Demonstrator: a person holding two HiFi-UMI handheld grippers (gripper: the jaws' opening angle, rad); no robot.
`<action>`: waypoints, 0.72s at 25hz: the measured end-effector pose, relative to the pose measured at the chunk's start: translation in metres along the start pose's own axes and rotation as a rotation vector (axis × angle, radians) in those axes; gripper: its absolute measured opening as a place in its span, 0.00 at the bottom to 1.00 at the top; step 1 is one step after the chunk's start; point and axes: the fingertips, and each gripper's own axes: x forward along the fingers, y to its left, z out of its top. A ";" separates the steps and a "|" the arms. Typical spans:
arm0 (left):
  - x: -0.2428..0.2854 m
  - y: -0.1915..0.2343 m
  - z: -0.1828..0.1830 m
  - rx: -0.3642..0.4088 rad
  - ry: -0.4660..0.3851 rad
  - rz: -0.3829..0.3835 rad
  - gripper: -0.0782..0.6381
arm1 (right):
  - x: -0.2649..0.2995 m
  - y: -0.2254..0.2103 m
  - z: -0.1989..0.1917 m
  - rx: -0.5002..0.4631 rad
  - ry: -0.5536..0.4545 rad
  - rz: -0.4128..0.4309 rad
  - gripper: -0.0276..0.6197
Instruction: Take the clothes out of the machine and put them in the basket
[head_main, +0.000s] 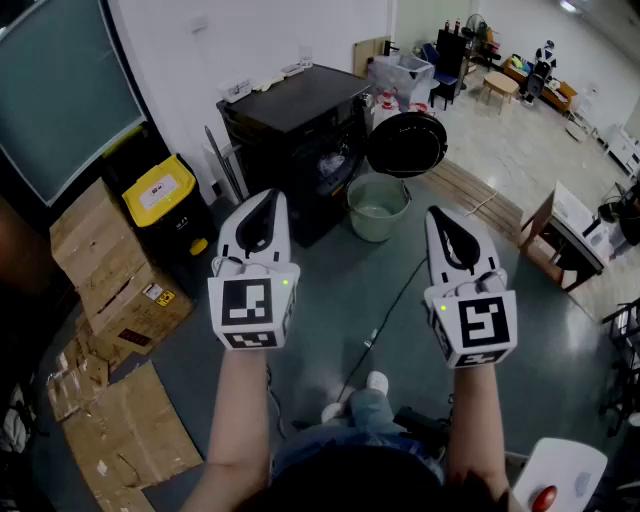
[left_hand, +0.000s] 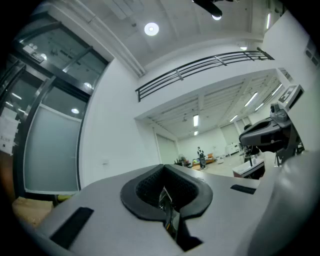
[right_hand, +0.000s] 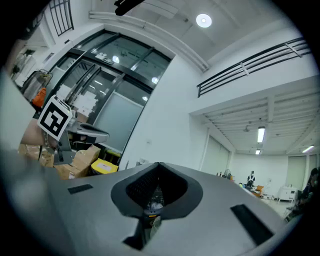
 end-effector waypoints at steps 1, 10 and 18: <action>-0.003 0.004 0.001 -0.011 -0.004 0.007 0.11 | -0.003 0.001 0.003 0.018 -0.002 -0.010 0.05; -0.029 0.005 0.010 -0.095 -0.067 -0.029 0.11 | -0.034 0.006 0.008 0.090 -0.007 -0.092 0.05; -0.036 0.010 -0.003 -0.100 -0.037 -0.033 0.89 | -0.027 0.026 -0.001 0.157 0.031 -0.036 0.92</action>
